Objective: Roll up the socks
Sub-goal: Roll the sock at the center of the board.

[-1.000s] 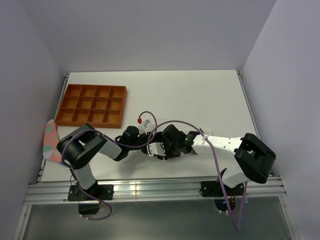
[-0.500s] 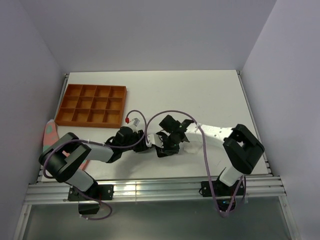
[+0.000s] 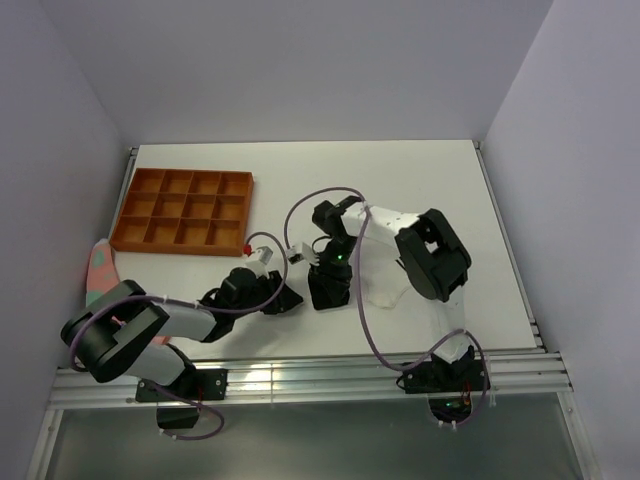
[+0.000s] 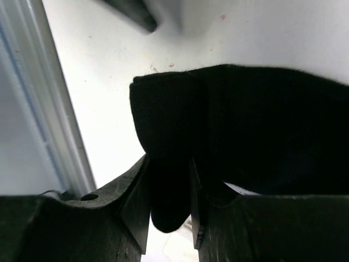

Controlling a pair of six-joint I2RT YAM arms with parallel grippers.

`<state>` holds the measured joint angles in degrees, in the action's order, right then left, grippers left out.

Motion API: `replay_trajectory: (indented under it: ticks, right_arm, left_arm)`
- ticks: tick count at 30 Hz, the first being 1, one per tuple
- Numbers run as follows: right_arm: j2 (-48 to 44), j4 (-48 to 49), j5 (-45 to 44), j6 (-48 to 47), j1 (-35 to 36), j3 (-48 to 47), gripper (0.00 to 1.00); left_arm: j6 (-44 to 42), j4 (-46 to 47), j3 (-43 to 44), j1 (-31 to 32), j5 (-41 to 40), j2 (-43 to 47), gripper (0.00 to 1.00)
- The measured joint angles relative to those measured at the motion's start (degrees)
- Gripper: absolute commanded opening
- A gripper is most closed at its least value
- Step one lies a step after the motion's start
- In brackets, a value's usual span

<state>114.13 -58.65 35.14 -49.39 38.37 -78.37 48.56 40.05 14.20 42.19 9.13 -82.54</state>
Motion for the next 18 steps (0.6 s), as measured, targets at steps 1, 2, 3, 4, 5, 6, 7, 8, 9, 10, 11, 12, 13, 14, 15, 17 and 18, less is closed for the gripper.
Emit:
replay_trajectory:
  ticks: [1, 2, 3, 4, 5, 6, 7, 8, 9, 10, 11, 12, 13, 14, 15, 17, 18]
  right_arm:
    - [1.77, -2.12, 0.63, -0.17, -0.31, -2.03, 0.20]
    - [3.63, -4.20, 1.29, -0.28, -0.59, -4.17, 0.20]
    - [5.44, -6.27, 2.03, -0.50, -0.92, -6.14, 0.20]
    - [7.32, -8.52, 2.93, -0.76, -1.31, -8.11, 0.20]
    - [8.98, -10.51, 3.74, -1.07, -1.75, -9.97, 0.20]
    - [10.62, -12.28, 4.59, -1.31, -2.16, -11.52, 0.20]
    - [12.02, -14.01, 5.35, -1.49, -2.56, -12.98, 0.20]
    - [13.18, -15.30, 5.97, -1.57, -2.82, -14.21, 0.20]
    - [14.23, -16.55, 6.60, -1.70, -3.08, -15.17, 0.20]
    - [15.17, -17.66, 7.17, -1.84, -3.32, -16.00, 0.20]
    - [15.96, -18.53, 7.67, -1.99, -3.50, -16.74, 0.20]
    - [16.61, -19.28, 8.09, -2.12, -3.65, -17.33, 0.20]
    - [17.05, -19.85, 8.50, -2.14, -3.76, -17.68, 0.20]
    - [17.27, -20.17, 8.87, -2.12, -3.87, -17.77, 0.20]
    - [17.35, -20.41, 9.03, -2.14, -3.91, -17.77, 0.21]
    - [17.44, -20.65, 9.18, -2.14, -3.91, -17.84, 0.20]
    - [17.53, -20.72, 9.22, -2.14, -3.91, -18.01, 0.20]
  left_arm:
    - [-0.90, 0.35, -0.52, 0.52, -0.07, 0.63, 0.41]
    - [-1.53, 0.83, -0.92, 0.85, -0.15, 1.11, 0.42]
    - [-2.40, 1.33, -1.25, 1.75, -0.31, 1.68, 0.43]
    - [-3.10, 2.01, -1.51, 2.36, -0.42, 2.23, 0.44]
    - [-4.20, 2.80, -1.68, 3.06, -0.46, 2.93, 0.45]
    - [-4.85, 3.19, -1.70, 3.45, -0.44, 3.45, 0.46]
    - [-5.95, 3.78, -1.70, 3.82, -0.44, 4.13, 0.47]
    - [-6.82, 4.13, -1.64, 4.13, -0.44, 4.72, 0.48]
    - [-7.58, 4.42, -1.53, 4.28, -0.44, 5.11, 0.48]
    - [-8.63, 4.39, -1.20, 4.39, -0.44, 5.35, 0.49]
    - [-9.51, 4.39, -0.68, 4.44, -0.42, 5.40, 0.49]
    - [-10.43, 4.26, 0.00, 4.48, -0.42, 5.27, 0.49]
    - [-11.41, 4.24, 0.83, 4.48, -0.39, 5.01, 0.50]
    - [-12.31, 4.07, 1.95, 4.48, -0.28, 4.50, 0.50]
    - [-13.18, 4.04, 3.28, 4.48, 0.07, 3.74, 0.51]
    - [-14.29, 4.26, 5.14, 4.52, 0.55, 2.47, 0.52]
    - [-14.93, 4.63, 5.88, 4.52, 0.87, 1.79, 0.52]
